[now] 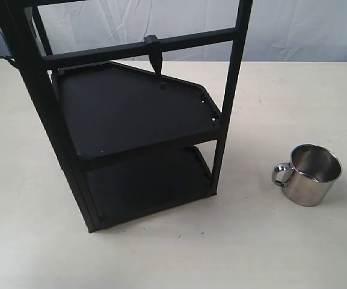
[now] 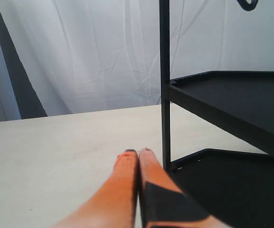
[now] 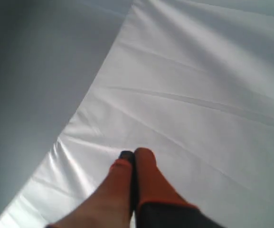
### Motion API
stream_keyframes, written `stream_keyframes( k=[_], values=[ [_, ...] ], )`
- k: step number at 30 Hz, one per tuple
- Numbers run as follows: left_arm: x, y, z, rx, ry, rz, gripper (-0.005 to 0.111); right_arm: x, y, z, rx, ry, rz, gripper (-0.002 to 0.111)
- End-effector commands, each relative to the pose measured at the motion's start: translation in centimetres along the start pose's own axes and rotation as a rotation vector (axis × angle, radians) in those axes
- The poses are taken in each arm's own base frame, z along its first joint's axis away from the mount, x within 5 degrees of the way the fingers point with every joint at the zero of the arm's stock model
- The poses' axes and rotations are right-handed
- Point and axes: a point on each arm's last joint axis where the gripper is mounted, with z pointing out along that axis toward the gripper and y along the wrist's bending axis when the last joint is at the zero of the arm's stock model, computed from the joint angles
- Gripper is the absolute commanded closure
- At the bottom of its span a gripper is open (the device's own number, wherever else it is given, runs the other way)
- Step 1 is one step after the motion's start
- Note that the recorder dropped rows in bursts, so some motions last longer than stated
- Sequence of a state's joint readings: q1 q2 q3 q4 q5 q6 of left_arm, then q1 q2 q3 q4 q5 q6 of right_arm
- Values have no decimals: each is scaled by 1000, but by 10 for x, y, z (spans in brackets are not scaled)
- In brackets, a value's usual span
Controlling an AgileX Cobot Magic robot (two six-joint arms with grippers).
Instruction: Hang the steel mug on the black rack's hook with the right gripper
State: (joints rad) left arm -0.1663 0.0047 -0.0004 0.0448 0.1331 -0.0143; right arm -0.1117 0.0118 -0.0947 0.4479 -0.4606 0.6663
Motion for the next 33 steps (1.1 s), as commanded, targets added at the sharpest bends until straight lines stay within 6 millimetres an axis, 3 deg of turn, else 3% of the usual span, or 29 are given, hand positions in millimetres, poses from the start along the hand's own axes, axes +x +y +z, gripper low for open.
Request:
stream_keyframes(
  k=[1, 4, 7, 10, 14, 18, 25, 33],
  values=[
    [-1, 0, 0, 5, -10, -2, 105, 12, 29, 31, 124, 373, -474, 108],
    [-1, 0, 0, 5, -10, -2, 105, 21, 18, 64, 457, 728, -714, 108],
    [-1, 0, 0, 5, -10, -2, 105, 37, 6, 103, 603, 1124, -935, 108],
    [-1, 0, 0, 5, -10, -2, 105, 67, -24, 136, 726, 1456, -903, 108],
    [-1, 0, 0, 5, -10, -2, 105, 102, -70, 160, 862, 1697, -808, 108],
    [-1, 0, 0, 5, -10, -2, 105, 128, -104, 160, 888, 1813, -714, 98],
    [-1, 0, 0, 5, -10, -2, 105, 144, -123, 164, 871, 1784, -651, 61],
    [-1, 0, 0, 5, -10, -2, 105, 164, -159, 161, 900, 1799, -618, 62]
  ],
)
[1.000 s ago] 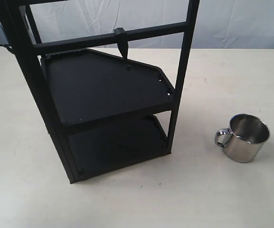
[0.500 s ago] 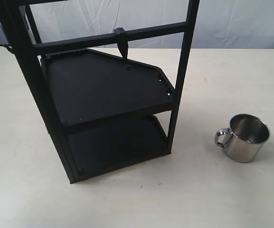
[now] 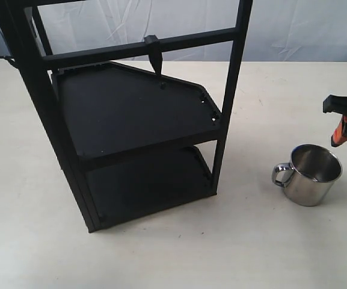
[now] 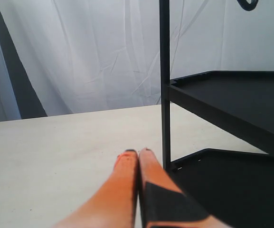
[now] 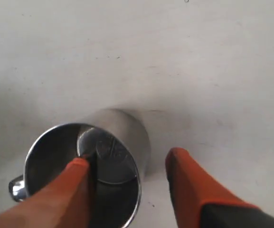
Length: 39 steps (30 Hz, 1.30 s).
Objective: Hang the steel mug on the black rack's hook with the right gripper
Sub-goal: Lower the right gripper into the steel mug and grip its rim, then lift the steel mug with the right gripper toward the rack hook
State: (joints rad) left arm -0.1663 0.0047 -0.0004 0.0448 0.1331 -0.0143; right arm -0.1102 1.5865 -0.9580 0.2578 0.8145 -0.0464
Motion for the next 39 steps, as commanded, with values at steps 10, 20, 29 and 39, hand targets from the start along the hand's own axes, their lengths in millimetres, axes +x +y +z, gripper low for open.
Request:
stream_keyframes(
  k=[10, 20, 29, 39],
  values=[
    [-1, 0, 0, 5, -10, -2, 105, -15, 0, 56, 2, 1, -42, 79],
    [-1, 0, 0, 5, -10, -2, 105, 2, 6, 36, -30, 141, -76, 109],
    [-1, 0, 0, 5, -10, -2, 105, 73, 52, -119, -390, -28, -173, 109],
    [-1, 0, 0, 5, -10, -2, 105, 95, 110, -132, -798, 47, -202, 109]
  ],
)
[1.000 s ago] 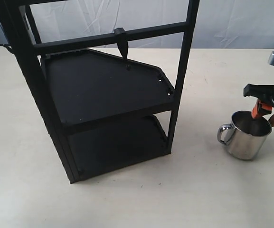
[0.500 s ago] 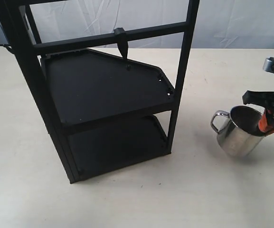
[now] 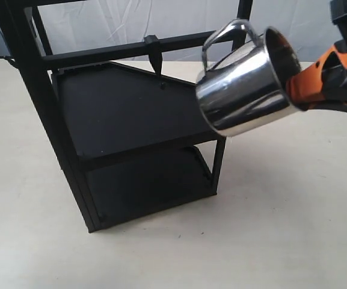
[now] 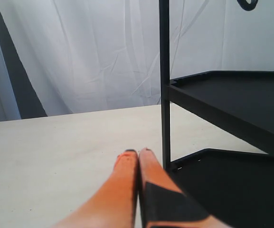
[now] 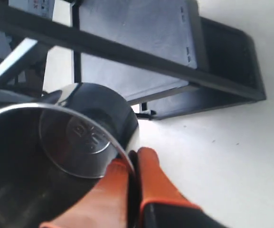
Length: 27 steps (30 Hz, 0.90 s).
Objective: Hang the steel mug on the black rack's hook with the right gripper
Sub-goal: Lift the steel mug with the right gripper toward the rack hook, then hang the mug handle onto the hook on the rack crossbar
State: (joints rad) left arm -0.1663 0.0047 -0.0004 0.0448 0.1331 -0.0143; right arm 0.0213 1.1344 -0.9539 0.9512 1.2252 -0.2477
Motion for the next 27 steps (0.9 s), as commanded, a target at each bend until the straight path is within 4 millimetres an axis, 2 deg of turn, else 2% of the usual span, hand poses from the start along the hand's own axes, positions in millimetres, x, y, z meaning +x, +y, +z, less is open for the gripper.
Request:
stream_keyframes(
  k=[1, 6, 12, 27],
  values=[
    [-1, 0, 0, 5, -10, -2, 105, 8, 11, 18, -70, 81, -15, 109],
    [-1, 0, 0, 5, -10, -2, 105, 10, 13, 32, -73, 125, -7, 109],
    [-1, 0, 0, 5, -10, -2, 105, 3, 10, 51, -77, 123, 30, 109],
    [-1, 0, 0, 5, -10, -2, 105, -18, -25, 89, 6, 153, 149, 109]
  ],
)
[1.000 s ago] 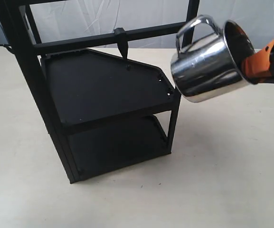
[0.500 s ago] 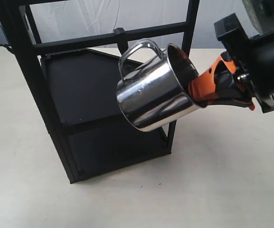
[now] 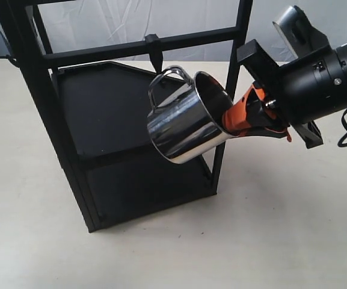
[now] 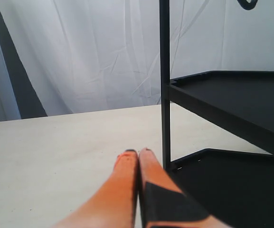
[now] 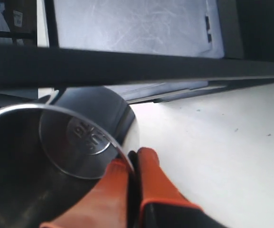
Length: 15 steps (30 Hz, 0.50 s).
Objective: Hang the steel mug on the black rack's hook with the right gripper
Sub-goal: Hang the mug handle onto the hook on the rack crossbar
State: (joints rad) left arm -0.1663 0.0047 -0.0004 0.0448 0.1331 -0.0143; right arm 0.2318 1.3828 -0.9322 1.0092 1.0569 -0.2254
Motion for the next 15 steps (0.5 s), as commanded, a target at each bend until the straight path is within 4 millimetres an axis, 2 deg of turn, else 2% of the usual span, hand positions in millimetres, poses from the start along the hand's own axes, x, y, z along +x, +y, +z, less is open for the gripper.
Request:
stream_keyframes(
  k=[1, 15],
  values=[
    [-1, 0, 0, 5, -10, -2, 105, -5, -7, 7, 15, 1, 23, 109],
    [-1, 0, 0, 5, -10, -2, 105, -6, -16, 8, 97, 12, -21, 109]
  ],
)
